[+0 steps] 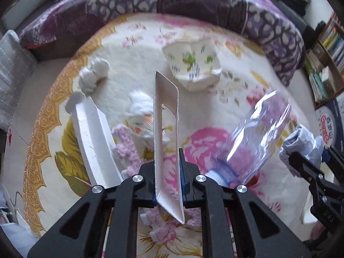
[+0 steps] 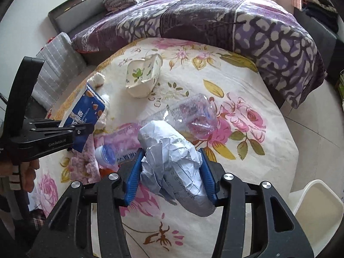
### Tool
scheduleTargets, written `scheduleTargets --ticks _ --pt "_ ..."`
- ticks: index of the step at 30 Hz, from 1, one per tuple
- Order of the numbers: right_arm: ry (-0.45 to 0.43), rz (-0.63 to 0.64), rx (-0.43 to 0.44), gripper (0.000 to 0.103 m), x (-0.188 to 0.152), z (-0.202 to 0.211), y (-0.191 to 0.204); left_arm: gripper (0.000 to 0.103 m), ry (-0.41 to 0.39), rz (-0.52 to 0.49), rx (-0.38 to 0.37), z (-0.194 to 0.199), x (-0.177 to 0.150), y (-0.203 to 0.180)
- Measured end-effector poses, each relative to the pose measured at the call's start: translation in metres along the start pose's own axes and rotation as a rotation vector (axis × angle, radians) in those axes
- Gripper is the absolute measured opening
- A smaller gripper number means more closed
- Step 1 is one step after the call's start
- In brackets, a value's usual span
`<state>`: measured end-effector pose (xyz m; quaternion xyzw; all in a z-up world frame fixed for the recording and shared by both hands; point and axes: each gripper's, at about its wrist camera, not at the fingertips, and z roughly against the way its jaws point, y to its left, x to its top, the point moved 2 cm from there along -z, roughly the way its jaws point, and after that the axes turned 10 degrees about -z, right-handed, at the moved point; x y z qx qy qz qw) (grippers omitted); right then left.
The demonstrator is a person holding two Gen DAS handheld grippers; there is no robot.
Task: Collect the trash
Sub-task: 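Carry both items to the white bin and open the right tool over it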
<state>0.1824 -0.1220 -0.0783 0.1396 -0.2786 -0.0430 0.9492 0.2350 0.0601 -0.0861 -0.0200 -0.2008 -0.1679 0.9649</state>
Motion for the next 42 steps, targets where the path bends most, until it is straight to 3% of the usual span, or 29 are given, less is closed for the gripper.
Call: scheduleTargets --ticks 8,15,20,31,42 --pt "-0.196 -0.052 -0.003 0.048 0.016 0.045 0.006 0.015 -0.224 0.068 0.059 0.055 0.013 -0.012" --pt "-0.318 -0.100 -0.020 0.048 0.018 0.078 0.002 0.015 -0.341 0.075 0.134 0.085 0.008 -0.037" --pt "-0.353 -0.140 -0.039 0.048 0.013 0.092 -0.011 0.015 -0.402 0.056 0.161 0.104 0.002 -0.056" --pt "-0.359 -0.218 -0.107 0.048 -0.004 0.114 -0.050 0.015 -0.392 -0.024 0.112 0.102 -0.003 -0.099" --pt "-0.339 -0.405 -0.236 0.052 -0.026 0.140 -0.123 0.015 -0.396 -0.118 0.042 0.100 -0.003 -0.155"
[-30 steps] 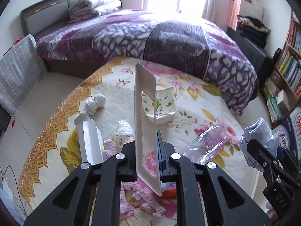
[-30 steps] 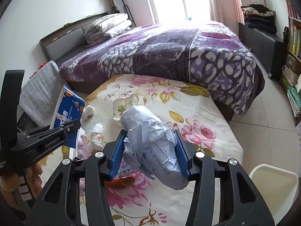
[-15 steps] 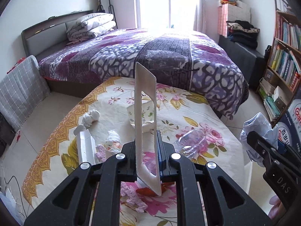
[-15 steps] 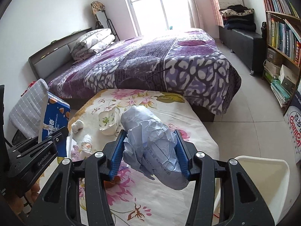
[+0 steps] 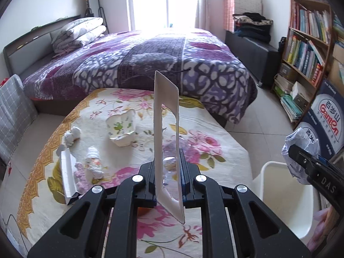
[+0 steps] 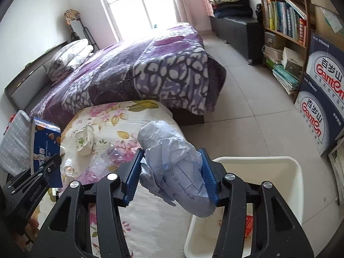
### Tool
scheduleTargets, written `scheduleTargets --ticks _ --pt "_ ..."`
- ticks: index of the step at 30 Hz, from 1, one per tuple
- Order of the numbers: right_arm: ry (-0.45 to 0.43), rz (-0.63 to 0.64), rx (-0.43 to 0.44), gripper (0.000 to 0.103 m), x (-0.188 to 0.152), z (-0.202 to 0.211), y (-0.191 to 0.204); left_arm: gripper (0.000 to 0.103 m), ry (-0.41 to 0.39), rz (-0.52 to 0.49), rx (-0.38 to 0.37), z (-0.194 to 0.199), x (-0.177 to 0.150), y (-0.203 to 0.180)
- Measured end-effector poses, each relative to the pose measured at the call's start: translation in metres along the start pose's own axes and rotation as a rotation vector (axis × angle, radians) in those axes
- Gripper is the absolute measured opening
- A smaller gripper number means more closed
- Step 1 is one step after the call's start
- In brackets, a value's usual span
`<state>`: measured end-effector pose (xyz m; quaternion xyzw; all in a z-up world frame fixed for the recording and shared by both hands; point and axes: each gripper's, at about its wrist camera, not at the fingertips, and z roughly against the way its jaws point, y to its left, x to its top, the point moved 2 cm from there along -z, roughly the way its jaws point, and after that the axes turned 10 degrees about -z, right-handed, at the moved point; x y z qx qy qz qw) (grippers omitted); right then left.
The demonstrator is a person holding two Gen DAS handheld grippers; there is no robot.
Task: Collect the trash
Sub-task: 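Carry both items to the white bin and open the right tool over it, then open the left tool to drop the white paper tray into the bin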
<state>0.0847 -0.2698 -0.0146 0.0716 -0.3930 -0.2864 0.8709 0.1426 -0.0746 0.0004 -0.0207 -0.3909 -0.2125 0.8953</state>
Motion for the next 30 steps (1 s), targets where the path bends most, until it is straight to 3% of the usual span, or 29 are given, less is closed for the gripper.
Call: scheduleTargets --ticks 5,9,14,30 --pt "-0.021 -0.072 -0.082 0.055 0.010 0.009 -0.039 0.015 0.004 -0.033 -0.051 -0.003 0.002 -0.029" --pt "-0.069 -0.108 -0.142 0.076 0.019 0.022 -0.064 0.015 0.006 -0.065 -0.096 -0.004 0.002 -0.054" --pt "-0.127 -0.143 -0.199 0.086 0.031 0.039 -0.092 0.015 0.023 -0.100 -0.157 -0.008 0.001 -0.084" --pt "-0.187 -0.312 -0.263 0.087 0.055 0.070 -0.162 0.018 0.070 -0.212 -0.412 -0.012 -0.010 -0.174"
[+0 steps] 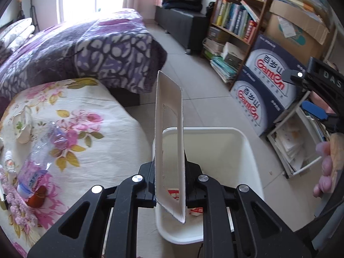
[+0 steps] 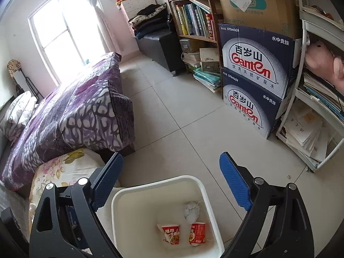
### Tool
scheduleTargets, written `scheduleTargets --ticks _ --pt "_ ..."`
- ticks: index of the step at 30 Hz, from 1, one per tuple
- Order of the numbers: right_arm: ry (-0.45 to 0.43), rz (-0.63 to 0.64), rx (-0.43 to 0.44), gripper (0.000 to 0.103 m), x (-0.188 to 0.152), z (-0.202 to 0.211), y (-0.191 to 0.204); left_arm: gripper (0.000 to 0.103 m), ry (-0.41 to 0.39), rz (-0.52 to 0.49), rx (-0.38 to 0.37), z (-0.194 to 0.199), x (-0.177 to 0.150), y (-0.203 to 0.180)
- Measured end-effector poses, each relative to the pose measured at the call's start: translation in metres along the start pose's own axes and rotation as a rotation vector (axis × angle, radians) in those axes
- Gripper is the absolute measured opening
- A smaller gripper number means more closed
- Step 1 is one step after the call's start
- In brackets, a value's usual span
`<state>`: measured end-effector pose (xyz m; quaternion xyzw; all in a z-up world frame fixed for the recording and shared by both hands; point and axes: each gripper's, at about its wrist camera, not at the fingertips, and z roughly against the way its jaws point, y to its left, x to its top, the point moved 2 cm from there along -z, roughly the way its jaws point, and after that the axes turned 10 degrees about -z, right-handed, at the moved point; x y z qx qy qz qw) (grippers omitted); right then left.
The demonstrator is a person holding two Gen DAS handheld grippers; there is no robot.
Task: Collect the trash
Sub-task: 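Open the left tool to drop the white paper tray into the bin, then grasp the clear plastic water bottle on the bed with the left tool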
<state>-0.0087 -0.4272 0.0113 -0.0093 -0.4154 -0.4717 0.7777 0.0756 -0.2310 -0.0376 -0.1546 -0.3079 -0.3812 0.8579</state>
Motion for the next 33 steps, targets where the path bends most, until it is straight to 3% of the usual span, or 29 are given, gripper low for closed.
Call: scheduleTargets --ticks 2,3,5,12,20,27,33 --pt "0.004 -0.017 -0.004 0.088 0.003 -0.001 -0.004 0.025 -0.002 -0.017 -0.019 -0.001 0.001 -0.008" --pt "0.003 -0.022 -0.005 0.088 0.003 -0.001 -0.005 0.039 -0.003 -0.023 -0.030 -0.001 0.001 -0.010" --pt "0.004 -0.027 -0.008 0.089 0.004 -0.001 -0.006 0.054 -0.003 -0.031 -0.046 -0.001 0.001 -0.014" --pt "0.006 -0.007 0.002 0.091 -0.001 -0.003 0.004 0.063 0.008 -0.030 -0.032 0.002 -0.002 -0.005" --pt "0.038 0.072 0.015 0.096 -0.024 -0.012 0.040 0.074 0.048 0.017 0.084 0.004 -0.016 0.036" --pt "0.079 0.168 0.039 0.096 -0.054 -0.022 0.083 0.083 0.085 0.080 0.253 0.011 -0.034 0.092" --pt "0.132 0.236 0.062 0.096 -0.081 -0.032 0.118 0.084 0.142 0.155 0.386 0.017 -0.051 0.148"
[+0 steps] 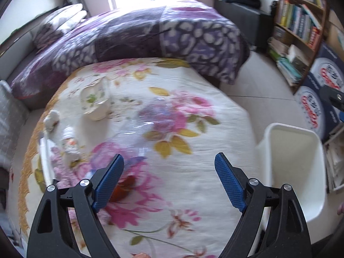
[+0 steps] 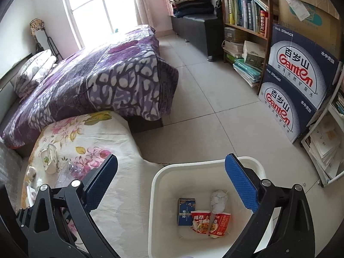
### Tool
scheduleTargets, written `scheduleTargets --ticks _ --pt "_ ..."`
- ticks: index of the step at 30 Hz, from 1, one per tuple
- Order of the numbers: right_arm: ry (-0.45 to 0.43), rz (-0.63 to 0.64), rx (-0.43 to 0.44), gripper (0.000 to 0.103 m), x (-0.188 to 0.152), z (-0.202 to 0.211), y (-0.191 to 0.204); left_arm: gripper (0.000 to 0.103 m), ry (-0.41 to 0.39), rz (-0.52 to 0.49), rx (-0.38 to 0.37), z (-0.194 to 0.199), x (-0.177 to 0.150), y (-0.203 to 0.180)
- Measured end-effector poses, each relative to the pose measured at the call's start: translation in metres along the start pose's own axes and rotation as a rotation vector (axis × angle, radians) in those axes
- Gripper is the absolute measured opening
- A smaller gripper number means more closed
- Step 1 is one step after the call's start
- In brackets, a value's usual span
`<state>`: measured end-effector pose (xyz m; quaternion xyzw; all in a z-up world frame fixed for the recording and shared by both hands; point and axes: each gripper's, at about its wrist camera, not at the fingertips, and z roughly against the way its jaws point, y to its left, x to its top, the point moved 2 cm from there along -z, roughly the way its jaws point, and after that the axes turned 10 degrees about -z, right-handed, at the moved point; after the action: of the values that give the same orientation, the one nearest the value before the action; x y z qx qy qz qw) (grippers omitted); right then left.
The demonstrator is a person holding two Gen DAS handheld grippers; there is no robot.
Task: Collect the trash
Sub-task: 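Grasp the clear plastic water bottle on the bed with the left tool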
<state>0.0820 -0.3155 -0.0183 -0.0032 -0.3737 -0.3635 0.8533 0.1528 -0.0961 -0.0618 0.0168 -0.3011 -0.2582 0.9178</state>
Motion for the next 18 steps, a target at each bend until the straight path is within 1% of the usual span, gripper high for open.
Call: scheduleTargets --ticks 1,3,5,7,9,11,14,18 --pt "0.012 0.012 0.005 0.096 -0.003 -0.003 0.006 0.084 0.009 0.002 0.024 -0.003 -0.001 0.008" --pt "0.032 0.035 0.011 0.096 -0.009 -0.007 0.017 0.088 0.036 -0.020 0.066 -0.012 -0.003 0.023" --pt "0.048 0.062 0.015 0.096 -0.015 -0.012 0.029 0.088 0.061 -0.046 0.106 -0.023 -0.004 0.037" --pt "0.061 0.083 0.014 0.096 -0.022 -0.016 0.038 0.088 0.095 -0.053 0.125 -0.037 -0.004 0.050" --pt "0.073 0.105 0.014 0.096 -0.028 -0.020 0.047 0.088 0.121 -0.057 0.119 -0.048 -0.003 0.058" --pt "0.082 0.125 0.010 0.096 -0.032 -0.024 0.053 0.088 0.123 -0.083 0.119 -0.055 0.000 0.060" --pt "0.102 0.155 0.002 0.096 -0.038 -0.031 0.061 0.088 0.126 -0.145 0.088 -0.064 0.006 0.052" --pt "0.126 0.186 -0.011 0.096 -0.042 -0.040 0.067 0.088 0.155 -0.207 0.042 -0.079 0.010 0.037"
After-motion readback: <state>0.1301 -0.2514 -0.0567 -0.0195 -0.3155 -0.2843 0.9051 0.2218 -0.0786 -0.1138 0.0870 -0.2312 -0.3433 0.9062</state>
